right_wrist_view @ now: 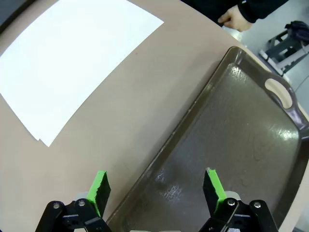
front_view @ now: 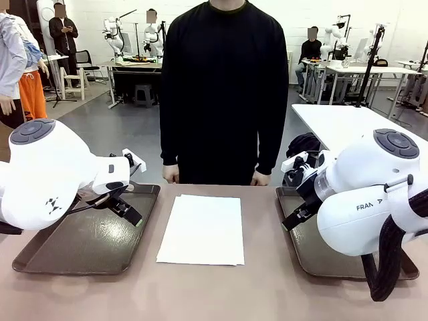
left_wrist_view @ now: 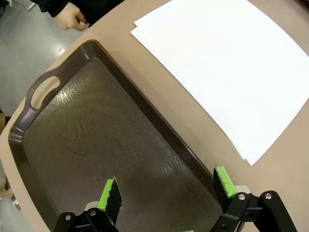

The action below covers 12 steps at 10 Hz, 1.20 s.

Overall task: Sort the A4 documents.
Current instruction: Receive the A4 Paper.

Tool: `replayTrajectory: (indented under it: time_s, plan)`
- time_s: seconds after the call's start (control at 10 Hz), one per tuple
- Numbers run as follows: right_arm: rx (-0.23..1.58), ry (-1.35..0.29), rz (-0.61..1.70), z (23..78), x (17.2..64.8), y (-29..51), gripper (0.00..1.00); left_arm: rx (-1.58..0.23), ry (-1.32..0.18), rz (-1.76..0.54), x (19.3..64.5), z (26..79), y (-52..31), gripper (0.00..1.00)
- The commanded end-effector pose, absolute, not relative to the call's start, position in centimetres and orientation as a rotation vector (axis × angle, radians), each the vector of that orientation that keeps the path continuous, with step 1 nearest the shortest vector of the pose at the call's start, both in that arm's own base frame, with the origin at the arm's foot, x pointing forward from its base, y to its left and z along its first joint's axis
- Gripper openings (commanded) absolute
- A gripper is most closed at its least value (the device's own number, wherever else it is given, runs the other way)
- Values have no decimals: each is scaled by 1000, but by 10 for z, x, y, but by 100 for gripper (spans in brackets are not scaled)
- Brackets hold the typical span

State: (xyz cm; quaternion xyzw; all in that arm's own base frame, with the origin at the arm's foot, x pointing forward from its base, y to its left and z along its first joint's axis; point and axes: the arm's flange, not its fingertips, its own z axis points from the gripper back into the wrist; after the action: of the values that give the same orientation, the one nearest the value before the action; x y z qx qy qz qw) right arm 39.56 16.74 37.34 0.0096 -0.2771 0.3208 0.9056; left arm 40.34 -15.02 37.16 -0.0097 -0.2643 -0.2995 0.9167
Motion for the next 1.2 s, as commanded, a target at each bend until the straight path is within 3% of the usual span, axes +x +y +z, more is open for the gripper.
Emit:
replayTrajectory:
  time_s: [0.0, 0.6, 1.1]
  plan:
    - [20, -572, 662, 373, 396, 167, 100, -20, -544, -615, 404, 372, -150, 100]
    - [20, -572, 663, 373, 396, 167, 100, -20, -544, -615, 404, 372, -150, 100]
    - [251, -652, 704, 440, 349, 67, 100, -175, -639, -656, 367, 424, -92, 100]
